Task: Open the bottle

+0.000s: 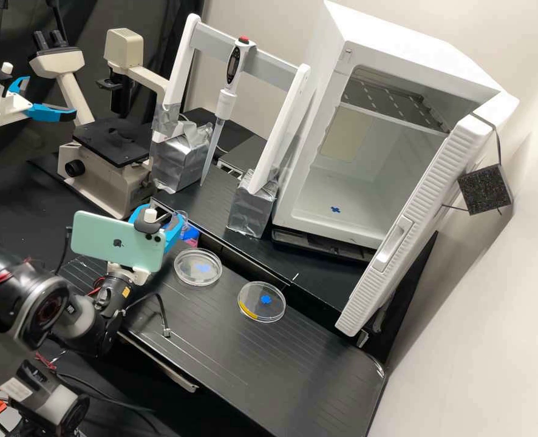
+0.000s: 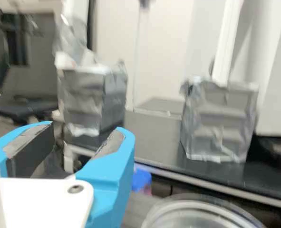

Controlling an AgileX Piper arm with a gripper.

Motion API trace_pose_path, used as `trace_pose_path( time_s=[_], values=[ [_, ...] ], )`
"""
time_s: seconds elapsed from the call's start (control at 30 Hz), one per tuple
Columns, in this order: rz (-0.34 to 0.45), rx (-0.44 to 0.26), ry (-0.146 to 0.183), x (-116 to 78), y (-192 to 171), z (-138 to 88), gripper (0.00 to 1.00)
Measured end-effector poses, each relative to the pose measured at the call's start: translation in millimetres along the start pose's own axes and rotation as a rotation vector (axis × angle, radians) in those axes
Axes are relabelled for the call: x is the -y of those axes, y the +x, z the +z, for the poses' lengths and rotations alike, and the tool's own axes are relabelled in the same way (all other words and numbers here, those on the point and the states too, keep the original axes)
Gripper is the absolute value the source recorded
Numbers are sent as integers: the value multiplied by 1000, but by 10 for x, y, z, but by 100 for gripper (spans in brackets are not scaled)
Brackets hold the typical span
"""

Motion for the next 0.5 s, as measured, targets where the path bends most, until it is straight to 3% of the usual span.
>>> trace_pose_path(
  time_s=[0.13,0.27,0.37,0.5],
  values=[
    [62,-11,-4,-88,-37,-35,100],
    [180,63,-1,-210,-11,16,100],
    [243,113,25,-297,34,79,100],
    [264,152,76,-345,100,178,100]
  ],
)
